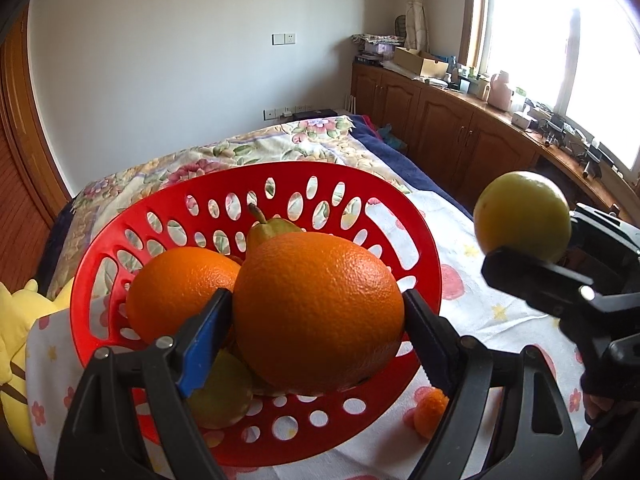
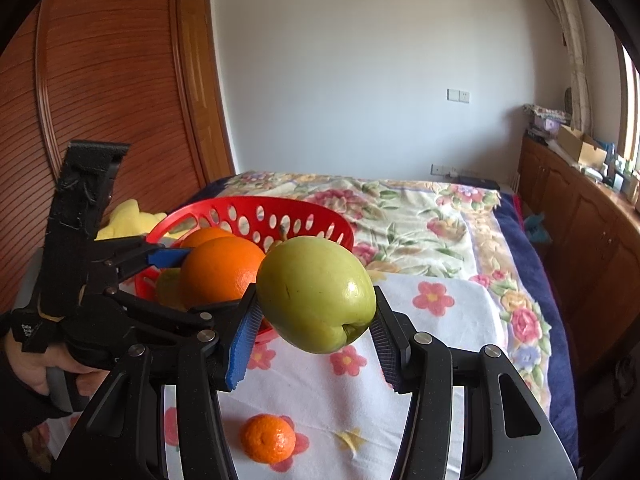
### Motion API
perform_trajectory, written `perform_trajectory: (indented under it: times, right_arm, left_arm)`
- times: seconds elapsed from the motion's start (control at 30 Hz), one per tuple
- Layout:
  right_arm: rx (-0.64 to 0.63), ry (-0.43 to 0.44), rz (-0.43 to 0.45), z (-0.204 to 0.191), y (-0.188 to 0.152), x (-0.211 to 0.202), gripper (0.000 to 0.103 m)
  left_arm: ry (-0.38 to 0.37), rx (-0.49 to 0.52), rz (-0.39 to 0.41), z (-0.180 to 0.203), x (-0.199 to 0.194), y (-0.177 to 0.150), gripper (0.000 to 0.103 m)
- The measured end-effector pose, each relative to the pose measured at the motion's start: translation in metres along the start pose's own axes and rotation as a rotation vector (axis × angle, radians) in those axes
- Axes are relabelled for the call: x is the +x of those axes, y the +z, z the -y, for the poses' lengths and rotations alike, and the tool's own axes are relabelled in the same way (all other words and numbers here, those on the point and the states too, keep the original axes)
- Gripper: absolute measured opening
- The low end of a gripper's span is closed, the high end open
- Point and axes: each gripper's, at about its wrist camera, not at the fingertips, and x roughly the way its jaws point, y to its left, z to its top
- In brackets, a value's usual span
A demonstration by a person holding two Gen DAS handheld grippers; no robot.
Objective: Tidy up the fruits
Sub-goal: 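Lower the orange into the basket and open the left gripper while the right gripper holds the apple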
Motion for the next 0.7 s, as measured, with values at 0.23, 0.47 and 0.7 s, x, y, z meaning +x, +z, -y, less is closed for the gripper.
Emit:
perform_trajectory:
  times: [0.23,0.47,0.7]
  right_arm:
    - [0.001,0.013,-0.002,0.002,0.003,0.007,0.053]
    - [0.014,0.013,-0.006,0.008,0.009,0.012,0.053]
    - [0.018,0.011,-0.013,0.007,0.008,0.012,0.053]
  left_arm:
    - [0.004,-0.014,-0.002,-0.001,0.003,0.004,0.085]
    - [-0.009,-0.034,-0.004,-0.006,0.004,0.007,0.085]
    - [-0.007,-0.04,-0.003,-0.007,0.003,0.007,0.086]
